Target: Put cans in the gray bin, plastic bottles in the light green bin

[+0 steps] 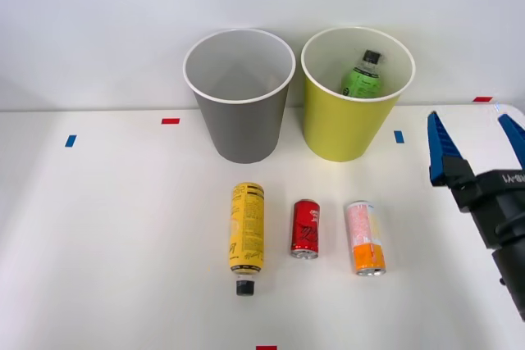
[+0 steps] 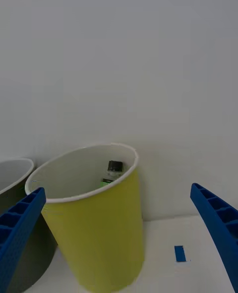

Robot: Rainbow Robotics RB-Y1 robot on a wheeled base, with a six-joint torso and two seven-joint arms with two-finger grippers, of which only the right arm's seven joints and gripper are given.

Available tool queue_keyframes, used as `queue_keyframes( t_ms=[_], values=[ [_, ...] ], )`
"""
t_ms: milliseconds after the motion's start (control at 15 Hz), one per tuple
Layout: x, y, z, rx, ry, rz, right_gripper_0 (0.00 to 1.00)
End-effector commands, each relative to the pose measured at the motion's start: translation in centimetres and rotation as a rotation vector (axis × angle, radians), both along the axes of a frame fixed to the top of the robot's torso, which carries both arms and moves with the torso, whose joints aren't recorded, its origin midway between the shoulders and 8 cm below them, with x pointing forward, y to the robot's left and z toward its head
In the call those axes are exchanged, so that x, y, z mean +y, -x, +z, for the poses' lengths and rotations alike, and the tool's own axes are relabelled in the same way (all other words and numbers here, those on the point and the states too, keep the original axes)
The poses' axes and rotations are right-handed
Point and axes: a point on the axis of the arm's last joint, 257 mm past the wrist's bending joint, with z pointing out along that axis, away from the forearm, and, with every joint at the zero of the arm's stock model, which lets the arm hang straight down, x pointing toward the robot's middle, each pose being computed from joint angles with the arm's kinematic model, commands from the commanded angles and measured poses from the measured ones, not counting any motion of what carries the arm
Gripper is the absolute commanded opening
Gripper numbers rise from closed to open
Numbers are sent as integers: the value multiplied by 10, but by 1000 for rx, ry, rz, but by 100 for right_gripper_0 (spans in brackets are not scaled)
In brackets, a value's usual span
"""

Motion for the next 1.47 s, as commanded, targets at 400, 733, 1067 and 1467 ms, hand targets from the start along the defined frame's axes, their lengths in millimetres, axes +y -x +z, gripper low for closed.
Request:
queue_keyframes(
  t_ms=[400, 733, 1067, 1467],
  values=[
    [-29, 41, -71, 163, -80, -158, 100],
    [-32, 55, -109, 250, -79, -204, 100],
    [-31, 45, -114, 241, 60, -246, 100],
    [-27, 47, -116, 242, -4, -252, 100]
  ],
)
